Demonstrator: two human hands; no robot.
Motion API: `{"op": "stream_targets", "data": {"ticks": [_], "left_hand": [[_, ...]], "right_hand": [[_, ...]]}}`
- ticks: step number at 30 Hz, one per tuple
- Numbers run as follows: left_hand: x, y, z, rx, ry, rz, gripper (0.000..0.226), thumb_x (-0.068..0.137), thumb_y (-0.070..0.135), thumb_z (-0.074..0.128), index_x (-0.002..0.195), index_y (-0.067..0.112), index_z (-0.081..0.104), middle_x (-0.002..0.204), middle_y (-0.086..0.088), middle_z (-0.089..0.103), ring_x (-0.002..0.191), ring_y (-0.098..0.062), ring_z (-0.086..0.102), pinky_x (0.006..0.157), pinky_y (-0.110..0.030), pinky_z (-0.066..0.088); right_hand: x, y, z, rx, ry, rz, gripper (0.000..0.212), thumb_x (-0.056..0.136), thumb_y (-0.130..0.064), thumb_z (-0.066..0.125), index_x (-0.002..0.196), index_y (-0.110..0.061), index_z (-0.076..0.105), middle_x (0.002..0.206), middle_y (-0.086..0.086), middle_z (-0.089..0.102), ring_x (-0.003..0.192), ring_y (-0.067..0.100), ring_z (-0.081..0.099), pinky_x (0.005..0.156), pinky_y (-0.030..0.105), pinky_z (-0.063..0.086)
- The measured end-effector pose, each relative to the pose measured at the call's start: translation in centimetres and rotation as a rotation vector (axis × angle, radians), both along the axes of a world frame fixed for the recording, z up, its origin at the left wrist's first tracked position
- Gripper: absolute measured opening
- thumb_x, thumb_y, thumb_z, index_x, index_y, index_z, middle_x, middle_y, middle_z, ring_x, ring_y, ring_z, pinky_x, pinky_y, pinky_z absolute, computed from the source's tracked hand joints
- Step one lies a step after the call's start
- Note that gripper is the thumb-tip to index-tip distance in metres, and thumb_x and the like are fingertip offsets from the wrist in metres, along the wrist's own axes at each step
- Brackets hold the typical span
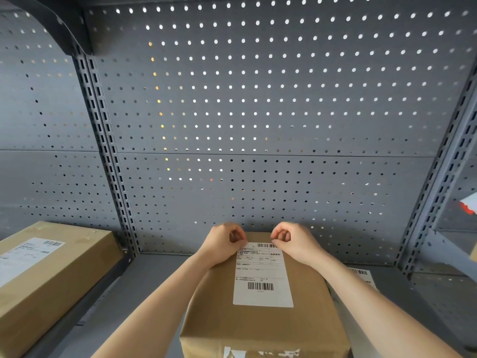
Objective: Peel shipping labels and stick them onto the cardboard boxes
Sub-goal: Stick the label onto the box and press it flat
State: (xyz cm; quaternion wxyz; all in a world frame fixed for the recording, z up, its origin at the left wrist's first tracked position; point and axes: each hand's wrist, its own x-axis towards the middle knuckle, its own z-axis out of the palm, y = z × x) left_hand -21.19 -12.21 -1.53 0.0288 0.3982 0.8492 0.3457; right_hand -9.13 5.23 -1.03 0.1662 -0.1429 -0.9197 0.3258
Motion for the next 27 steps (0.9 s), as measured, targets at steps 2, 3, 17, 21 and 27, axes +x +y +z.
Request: {"op": "stream_targets", "data": {"ticks": [2, 3, 17, 21, 27], "left_hand": [[0.0, 0.0, 0.0, 0.004, -0.006, 0.001, 0.005, 0.083, 0.019, 0.067, 0.082, 0.022, 0.063, 0.077, 0.017, 0.057, 0.07, -0.001, 0.05, 0.065, -0.013, 0.041], [0.1, 0.0, 0.1, 0.01, -0.005, 0.0, 0.006, 0.084, 0.018, 0.066, 0.082, 0.023, 0.063, 0.077, 0.017, 0.057, 0.07, -0.001, 0.05, 0.065, -0.012, 0.04], [3.6, -0.4, -1.0, -0.123, 0.115, -0.206, 0.047, 0.092, 0.029, 0.036, 0.138, 0.031, 0.045, 0.135, 0.005, 0.057, 0.121, -0.018, 0.055, 0.101, -0.034, 0.043], [4.3, -0.7, -1.0, -0.282, 0.23, -0.179, 0.049, 0.101, 0.029, 0.03, 0.149, 0.021, 0.025, 0.157, 0.005, 0.025, 0.145, -0.009, 0.019, 0.119, -0.027, 0.013], [4.6, -1.1, -1.0, -0.402, 0.26, -0.144, 0.051, 0.102, 0.034, 0.02, 0.151, 0.025, 0.014, 0.159, 0.012, 0.011, 0.146, -0.005, 0.004, 0.119, -0.028, 0.002]], "right_hand": [[0.0, 0.0, 0.0, 0.01, 0.0, -0.001, 0.007, 0.084, -0.01, 0.064, 0.085, -0.017, 0.066, 0.073, -0.009, 0.056, 0.06, 0.002, 0.045, 0.055, 0.009, 0.036], [0.0, 0.0, 0.0, 0.012, 0.0, -0.004, 0.01, 0.085, -0.008, 0.062, 0.085, -0.018, 0.065, 0.074, -0.009, 0.056, 0.061, 0.002, 0.045, 0.055, 0.009, 0.037], [2.4, -4.1, 0.3, 0.335, -0.171, 0.105, 0.05, 0.099, -0.02, 0.037, 0.148, -0.02, 0.028, 0.157, -0.008, 0.023, 0.145, 0.008, 0.016, 0.117, 0.027, 0.011], [2.6, -5.0, -0.4, 0.433, -0.321, 0.124, 0.054, 0.102, -0.034, 0.025, 0.152, -0.018, 0.01, 0.16, -0.007, 0.003, 0.146, 0.006, 0.0, 0.118, 0.03, -0.003], [3.0, -5.2, -0.9, 0.471, -0.395, 0.109, 0.055, 0.102, -0.04, 0.014, 0.152, -0.021, 0.003, 0.16, -0.01, -0.003, 0.145, 0.003, -0.005, 0.12, 0.034, -0.004]]}}
